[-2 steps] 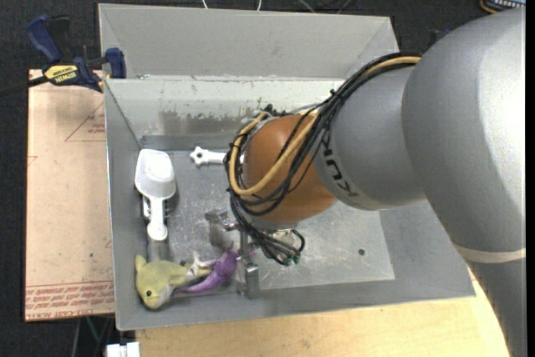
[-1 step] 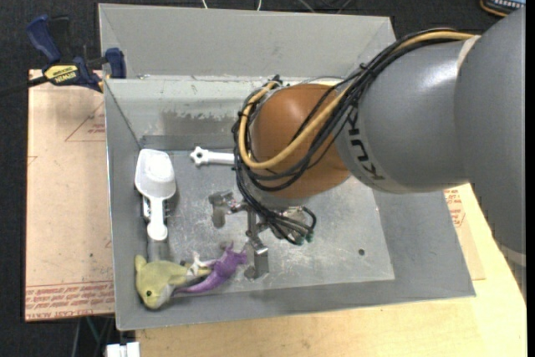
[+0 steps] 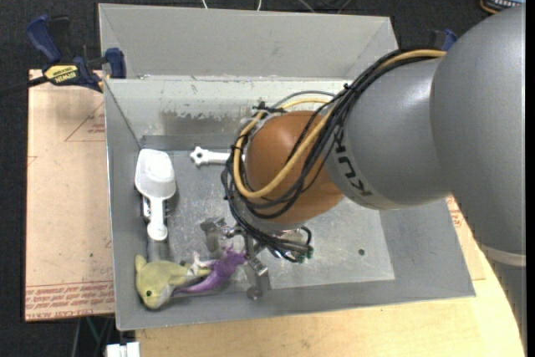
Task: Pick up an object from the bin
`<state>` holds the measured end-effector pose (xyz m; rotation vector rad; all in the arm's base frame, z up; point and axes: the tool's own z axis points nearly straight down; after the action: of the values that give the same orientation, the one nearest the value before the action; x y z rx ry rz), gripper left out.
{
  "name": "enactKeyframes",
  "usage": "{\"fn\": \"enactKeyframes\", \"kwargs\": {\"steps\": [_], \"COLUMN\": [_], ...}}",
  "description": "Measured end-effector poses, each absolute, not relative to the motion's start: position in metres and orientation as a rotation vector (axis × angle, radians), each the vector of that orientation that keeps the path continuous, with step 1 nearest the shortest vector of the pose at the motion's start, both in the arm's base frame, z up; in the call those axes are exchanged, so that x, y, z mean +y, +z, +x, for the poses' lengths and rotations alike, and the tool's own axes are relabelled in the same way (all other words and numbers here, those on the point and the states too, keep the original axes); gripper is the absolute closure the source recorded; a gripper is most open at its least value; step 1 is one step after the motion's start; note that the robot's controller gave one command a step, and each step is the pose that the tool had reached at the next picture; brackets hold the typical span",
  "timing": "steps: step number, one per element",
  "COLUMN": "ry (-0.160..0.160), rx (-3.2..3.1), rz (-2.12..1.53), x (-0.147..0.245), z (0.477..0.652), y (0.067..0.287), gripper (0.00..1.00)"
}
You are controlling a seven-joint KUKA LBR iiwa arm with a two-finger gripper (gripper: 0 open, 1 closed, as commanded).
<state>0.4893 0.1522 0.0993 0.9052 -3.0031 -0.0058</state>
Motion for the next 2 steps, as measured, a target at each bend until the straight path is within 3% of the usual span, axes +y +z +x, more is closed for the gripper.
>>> {"fn": "enactKeyframes", "kwargs": {"steps": [1,2], "ry": [-0.003,-0.006], "rx": [-2.930,-2.885], "rz": [1.167,1.247], "x": [0.160,0.158], "z": [0.498,0.487], "y": [0.071,0.070], "gripper": [0.00,1.00]}}
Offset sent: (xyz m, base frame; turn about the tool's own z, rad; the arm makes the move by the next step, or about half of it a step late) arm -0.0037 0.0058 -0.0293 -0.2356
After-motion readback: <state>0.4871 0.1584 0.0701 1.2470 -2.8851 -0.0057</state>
